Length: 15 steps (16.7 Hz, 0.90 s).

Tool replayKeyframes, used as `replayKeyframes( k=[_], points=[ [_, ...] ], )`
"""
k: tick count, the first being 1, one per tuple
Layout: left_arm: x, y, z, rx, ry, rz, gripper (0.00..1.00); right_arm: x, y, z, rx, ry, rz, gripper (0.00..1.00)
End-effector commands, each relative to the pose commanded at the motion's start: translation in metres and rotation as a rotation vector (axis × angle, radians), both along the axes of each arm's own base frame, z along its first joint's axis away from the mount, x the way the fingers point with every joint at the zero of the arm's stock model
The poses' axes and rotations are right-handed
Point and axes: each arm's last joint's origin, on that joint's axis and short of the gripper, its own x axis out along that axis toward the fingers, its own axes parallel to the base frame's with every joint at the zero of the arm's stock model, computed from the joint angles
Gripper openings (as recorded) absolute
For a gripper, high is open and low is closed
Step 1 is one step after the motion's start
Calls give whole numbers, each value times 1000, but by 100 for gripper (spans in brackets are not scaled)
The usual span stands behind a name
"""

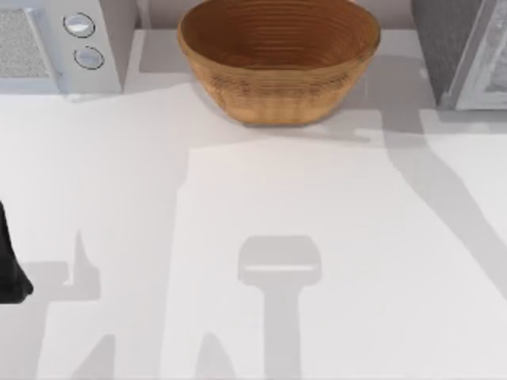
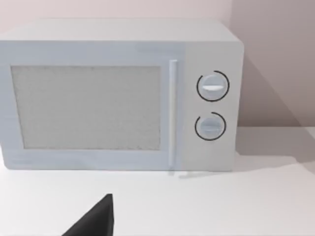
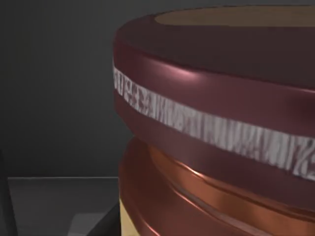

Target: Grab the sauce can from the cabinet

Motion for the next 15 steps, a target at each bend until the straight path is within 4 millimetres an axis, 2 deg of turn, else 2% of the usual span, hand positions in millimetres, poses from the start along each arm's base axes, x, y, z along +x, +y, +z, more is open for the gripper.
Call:
replayKeyframes(
  k=[2, 7, 10, 13, 15],
  points=[
    [0, 0, 0, 0, 0, 0, 100, -12, -2, 2, -1, 3, 0, 0],
    [0, 0, 0, 0, 0, 0, 100, -13, -4, 3, 4, -3, -2, 0],
    [0, 0, 0, 0, 0, 0, 100, -21, -12, 1, 10, -15, 29, 0],
    [0, 0, 0, 0, 0, 0, 100, -36, -29, -11, 12, -29, 83, 0],
    [0, 0, 0, 0, 0, 0, 100, -48, -43, -29, 8, -28, 119, 0]
  ],
)
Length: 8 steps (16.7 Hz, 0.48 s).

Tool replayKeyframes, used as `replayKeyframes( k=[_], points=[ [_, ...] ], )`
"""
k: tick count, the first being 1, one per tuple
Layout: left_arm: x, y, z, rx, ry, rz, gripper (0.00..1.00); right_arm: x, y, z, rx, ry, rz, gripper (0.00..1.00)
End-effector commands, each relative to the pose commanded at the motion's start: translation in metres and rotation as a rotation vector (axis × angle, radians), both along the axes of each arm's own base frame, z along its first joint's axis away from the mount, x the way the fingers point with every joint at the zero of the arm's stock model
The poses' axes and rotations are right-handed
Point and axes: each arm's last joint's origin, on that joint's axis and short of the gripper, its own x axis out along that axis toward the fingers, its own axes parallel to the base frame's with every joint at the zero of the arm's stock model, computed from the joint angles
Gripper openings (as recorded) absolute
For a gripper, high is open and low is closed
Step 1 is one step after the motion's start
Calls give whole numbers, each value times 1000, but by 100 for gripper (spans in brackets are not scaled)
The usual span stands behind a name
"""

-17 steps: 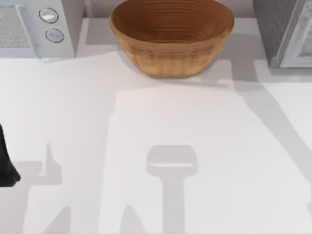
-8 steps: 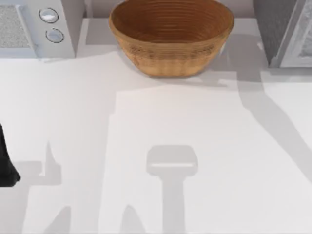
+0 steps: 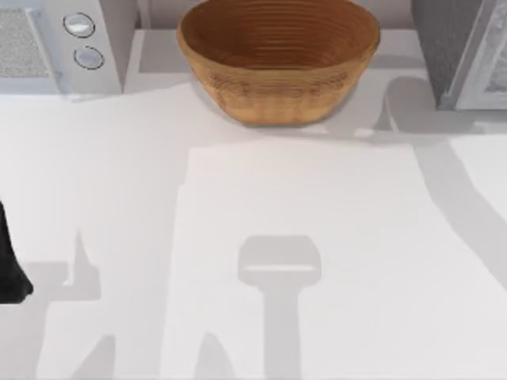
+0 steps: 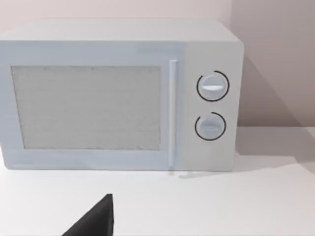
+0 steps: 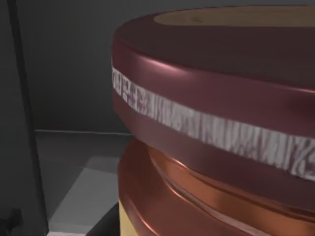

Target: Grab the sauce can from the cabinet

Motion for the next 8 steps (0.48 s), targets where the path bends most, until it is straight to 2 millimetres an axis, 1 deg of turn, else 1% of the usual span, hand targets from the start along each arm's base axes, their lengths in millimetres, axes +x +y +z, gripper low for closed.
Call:
replayKeyframes(
  k=[2, 4, 6, 8],
  points=[
    [0, 0, 0, 0, 0, 0, 100, -11, -13, -29, -9, 12, 29, 0],
    [0, 0, 0, 0, 0, 0, 100, -22, -26, -70, -19, 39, 47, 0],
    [0, 0, 0, 0, 0, 0, 100, -32, -37, -121, -27, 72, 54, 0],
    [0, 0, 0, 0, 0, 0, 100, -41, -47, -177, -29, 101, 48, 0]
  ],
)
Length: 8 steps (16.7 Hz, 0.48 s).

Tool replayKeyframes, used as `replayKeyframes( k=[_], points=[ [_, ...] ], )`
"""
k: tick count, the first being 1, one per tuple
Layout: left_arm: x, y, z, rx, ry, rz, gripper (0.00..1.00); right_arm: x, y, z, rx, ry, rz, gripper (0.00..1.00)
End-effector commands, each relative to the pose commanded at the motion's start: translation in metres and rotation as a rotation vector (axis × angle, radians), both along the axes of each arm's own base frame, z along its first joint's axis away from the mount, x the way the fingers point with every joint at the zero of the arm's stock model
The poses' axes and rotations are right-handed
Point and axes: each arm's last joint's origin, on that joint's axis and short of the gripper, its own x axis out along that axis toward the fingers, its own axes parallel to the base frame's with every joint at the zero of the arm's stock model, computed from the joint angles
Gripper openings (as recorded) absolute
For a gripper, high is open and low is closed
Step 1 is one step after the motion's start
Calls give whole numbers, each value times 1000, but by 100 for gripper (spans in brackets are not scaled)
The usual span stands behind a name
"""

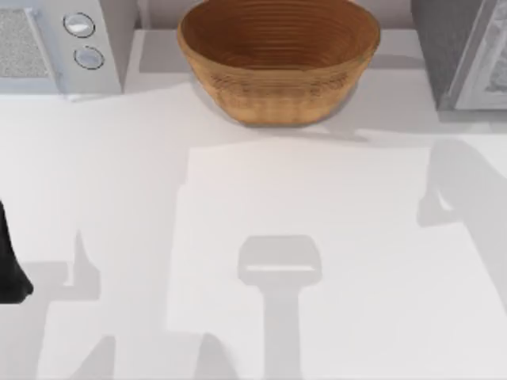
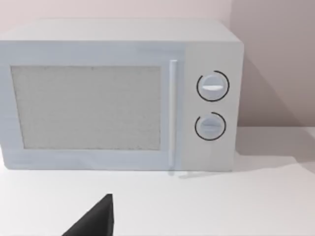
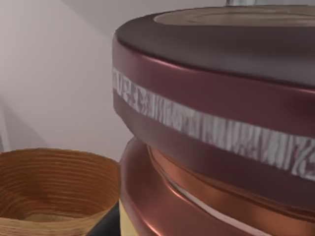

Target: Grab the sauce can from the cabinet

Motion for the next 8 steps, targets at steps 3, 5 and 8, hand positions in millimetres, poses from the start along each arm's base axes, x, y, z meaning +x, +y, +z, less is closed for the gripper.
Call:
replayKeyframes(
  k=[3, 5, 8],
  points=[
    [0, 0, 0, 0, 0, 0, 100, -12, -12, -81, 3, 18, -31, 0],
    [0, 0, 0, 0, 0, 0, 100, -18, -19, -125, 6, 6, -61, 0],
    [0, 0, 0, 0, 0, 0, 100, -21, -25, -172, 10, -30, -112, 0]
  ],
)
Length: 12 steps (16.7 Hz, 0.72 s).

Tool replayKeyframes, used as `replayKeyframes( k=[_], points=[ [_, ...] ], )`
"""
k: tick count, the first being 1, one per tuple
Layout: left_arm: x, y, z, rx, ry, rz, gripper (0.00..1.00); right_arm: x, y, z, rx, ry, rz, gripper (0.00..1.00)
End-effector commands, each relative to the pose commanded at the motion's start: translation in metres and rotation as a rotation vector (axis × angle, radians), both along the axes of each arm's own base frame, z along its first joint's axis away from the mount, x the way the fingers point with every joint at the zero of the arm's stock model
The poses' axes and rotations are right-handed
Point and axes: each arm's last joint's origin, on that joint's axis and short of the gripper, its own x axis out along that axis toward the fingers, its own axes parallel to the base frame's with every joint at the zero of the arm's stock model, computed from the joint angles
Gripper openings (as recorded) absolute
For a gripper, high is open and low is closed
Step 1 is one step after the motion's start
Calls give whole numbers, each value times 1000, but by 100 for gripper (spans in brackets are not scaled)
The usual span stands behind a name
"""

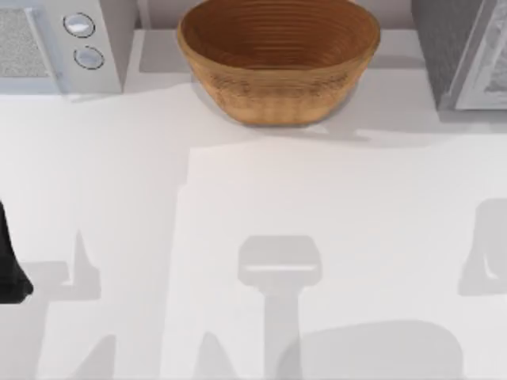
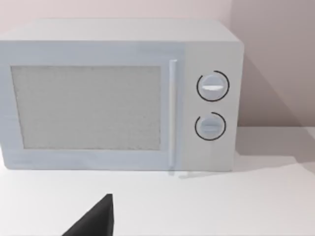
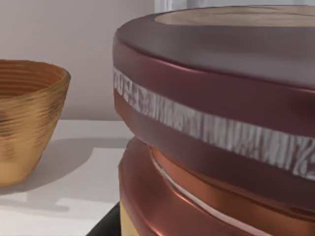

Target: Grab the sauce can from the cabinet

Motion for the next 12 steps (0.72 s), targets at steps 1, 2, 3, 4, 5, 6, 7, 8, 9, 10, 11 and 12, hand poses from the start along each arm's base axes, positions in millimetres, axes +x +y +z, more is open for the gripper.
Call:
replayKeyframes(
  k=[1, 2, 3, 4, 5, 6, 7, 8, 9, 10, 11, 12],
  points=[
    [0, 0, 0, 0, 0, 0, 100, 0, -2, -11, 0, -12, -15, 0],
    [0, 0, 0, 0, 0, 0, 100, 0, -3, -18, 0, -21, -29, 0],
    [0, 0, 0, 0, 0, 0, 100, 0, -4, -24, -1, -28, -39, 0],
    [0, 0, 0, 0, 0, 0, 100, 0, -4, -27, -1, -32, -44, 0],
    [0, 0, 0, 0, 0, 0, 100, 0, -4, -27, -1, -33, -46, 0],
    [0, 0, 0, 0, 0, 0, 100, 0, -4, -27, -1, -33, -46, 0],
    [0, 0, 0, 0, 0, 0, 100, 0, -4, -27, -1, -33, -46, 0],
    [0, 0, 0, 0, 0, 0, 100, 0, -4, -27, -1, -33, -46, 0],
    [0, 0, 0, 0, 0, 0, 100, 0, -4, -28, 1, -25, -42, 0],
    [0, 0, 0, 0, 0, 0, 100, 0, -4, -28, 1, -25, -42, 0],
    [0, 0, 0, 0, 0, 0, 100, 1, -4, -28, 1, -24, -40, 0],
    [0, 0, 0, 0, 0, 0, 100, 1, -3, -27, -1, -22, -34, 0]
  ],
)
